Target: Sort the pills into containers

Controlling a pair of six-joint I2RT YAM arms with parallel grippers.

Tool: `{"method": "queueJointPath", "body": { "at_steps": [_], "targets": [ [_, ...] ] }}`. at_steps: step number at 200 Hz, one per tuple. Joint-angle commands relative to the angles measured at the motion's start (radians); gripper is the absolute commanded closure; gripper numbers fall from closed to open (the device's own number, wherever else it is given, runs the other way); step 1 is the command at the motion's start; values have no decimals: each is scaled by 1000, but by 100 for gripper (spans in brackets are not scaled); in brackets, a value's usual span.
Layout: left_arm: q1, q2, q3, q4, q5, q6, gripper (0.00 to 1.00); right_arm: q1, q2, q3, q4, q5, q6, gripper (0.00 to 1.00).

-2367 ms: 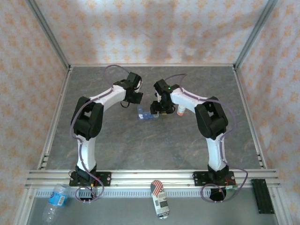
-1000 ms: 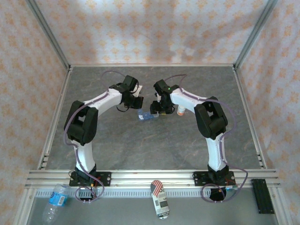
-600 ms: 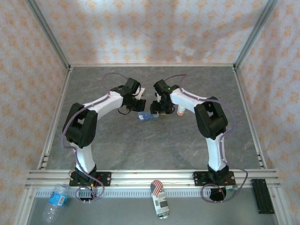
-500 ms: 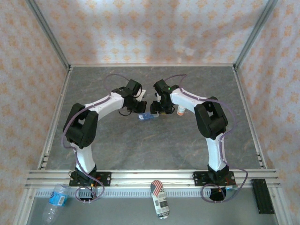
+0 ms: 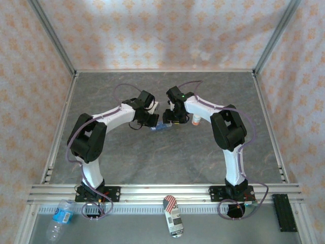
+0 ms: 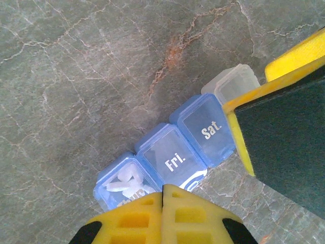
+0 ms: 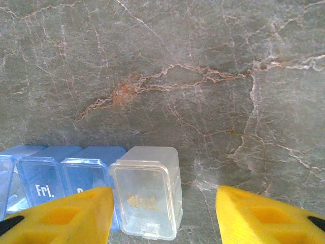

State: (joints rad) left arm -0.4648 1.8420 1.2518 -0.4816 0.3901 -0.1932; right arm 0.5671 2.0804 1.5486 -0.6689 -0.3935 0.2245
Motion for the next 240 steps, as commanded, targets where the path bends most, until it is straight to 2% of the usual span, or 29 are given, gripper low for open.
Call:
{"method": "queueJointPath", "body": {
  "at_steps": [1,109,240],
  "targets": [
    [-12,-23,-7,-18,-45,8,100,-1,30,-24,0,36,10,45],
    [-40,14,-9,-57,-135,35,100,-1,32,-28,3,40,11,46],
    [-51,62,-31,-35,-165,46,100,-6,34,-36,6,41,12,46]
  ]
}}
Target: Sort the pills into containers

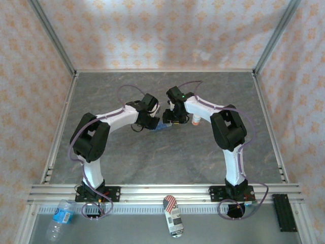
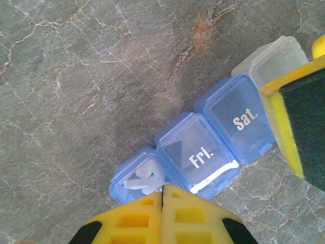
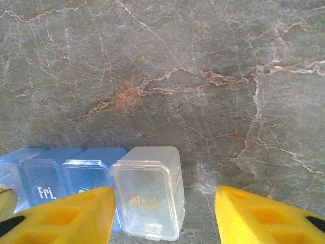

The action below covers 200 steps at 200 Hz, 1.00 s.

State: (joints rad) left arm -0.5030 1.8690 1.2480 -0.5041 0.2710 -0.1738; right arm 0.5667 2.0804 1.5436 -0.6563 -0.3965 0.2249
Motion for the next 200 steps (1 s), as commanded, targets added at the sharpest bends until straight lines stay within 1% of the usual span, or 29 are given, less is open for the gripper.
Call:
{"method": "queueJointPath", "body": {
  "at_steps": [1,9,15,53,70,122,126,142,165,177,191,200],
  "targets": [
    [-14,35,-27,-13,-46,26,100,-5,34,-31,-6,45,12,46],
    [-15,34,-28,-13,-53,29,100,-5,35,-33,-4,44,13,46],
    [-16,65,-30,-13,-61,31,100,-5,35,-33,-5,44,13,46],
    [-48,112,-31,-37,-160,61,100,-5,37,-29,-5,39,16,46],
    [-52,117,-35,-38,-169,64,100,-7,37,-23,-9,40,14,46],
    [-51,47,-32,-11,-149,41,100,-8,29,-15,-20,38,11,46],
    [-52,13,-29,-6,-147,38,100,-8,29,-13,-21,37,11,46],
    [-52,-34,-12,2,-144,26,100,-8,26,-4,-30,35,11,46],
    [-50,-109,6,34,-157,2,87,-10,18,8,-36,32,9,46],
    [-49,-156,3,71,-178,-16,73,-10,16,18,-42,31,10,46],
    [-51,-213,-10,123,-216,-38,65,-13,12,32,-47,28,10,46],
    [-49,-249,-21,155,-247,-50,56,-16,8,45,-53,25,9,46]
  ]
}}
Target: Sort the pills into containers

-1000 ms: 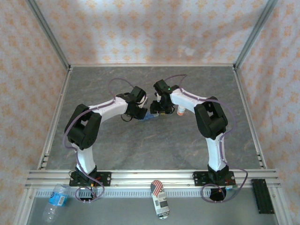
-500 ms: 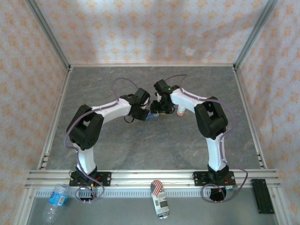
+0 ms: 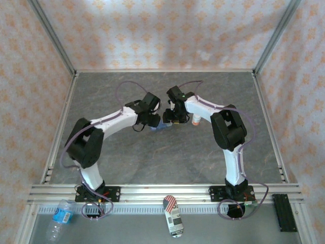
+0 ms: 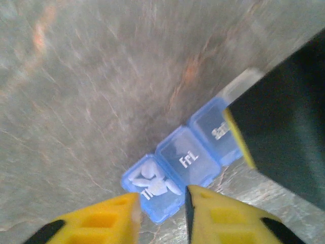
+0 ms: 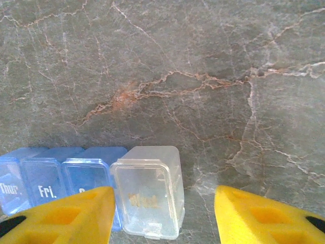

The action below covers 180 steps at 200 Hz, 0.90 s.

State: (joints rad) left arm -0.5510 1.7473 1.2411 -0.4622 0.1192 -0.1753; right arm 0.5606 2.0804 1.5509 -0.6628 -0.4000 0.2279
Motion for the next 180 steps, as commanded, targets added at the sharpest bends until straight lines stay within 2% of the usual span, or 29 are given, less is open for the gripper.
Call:
{"method": "queueJointPath", "body": {
  "at_steps": [1,24,46,83,104,117,144,162,180],
  "targets": [
    [-1,-132,-16,117,-99,-51,55,-11,7,39,-47,28,6,46],
    [6,-225,-42,187,-178,-68,31,-21,-21,85,-64,20,8,45],
    [16,-287,-48,218,-236,-61,1,-42,-71,156,-91,11,13,44],
    [45,-383,-70,276,-353,-13,0,-99,-187,284,-141,37,9,34],
    [61,-468,-177,440,-450,75,0,-158,-284,276,-134,62,4,26],
    [85,-525,-257,553,-474,114,0,-202,-359,232,-112,79,6,20],
    [159,-611,-397,708,-478,143,0,-300,-514,92,-40,145,15,0],
    [181,-641,-471,779,-492,193,0,-360,-606,-7,8,208,34,0],
    [200,-639,-510,782,-512,221,0,-395,-680,-104,54,334,38,1]
  ]
}}
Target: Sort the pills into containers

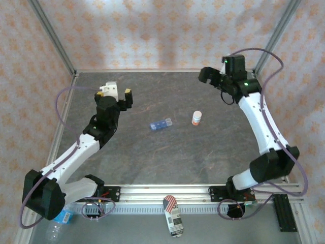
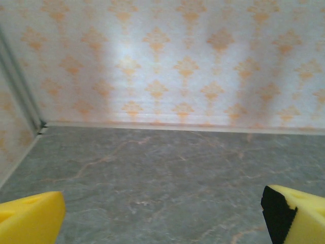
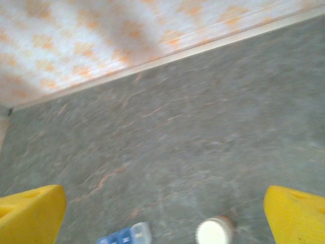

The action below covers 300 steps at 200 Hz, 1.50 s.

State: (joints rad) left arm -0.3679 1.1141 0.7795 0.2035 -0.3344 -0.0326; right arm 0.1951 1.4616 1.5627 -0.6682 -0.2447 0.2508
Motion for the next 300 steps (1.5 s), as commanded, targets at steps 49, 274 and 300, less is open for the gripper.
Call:
{"method": "queueJointPath", "body": {
  "at_steps": [49,274,300],
  "targets": [
    [82,9,-239,266,-82,108,0,-93,-182,-413,239,458,23,0],
    [257,387,-508,860,143,95,0,-107,69,-1248,1664,475,-305,0],
    [270,411,-434,746,218,117,0,-117,70,-1164,1498,370,-330,0]
  ]
}}
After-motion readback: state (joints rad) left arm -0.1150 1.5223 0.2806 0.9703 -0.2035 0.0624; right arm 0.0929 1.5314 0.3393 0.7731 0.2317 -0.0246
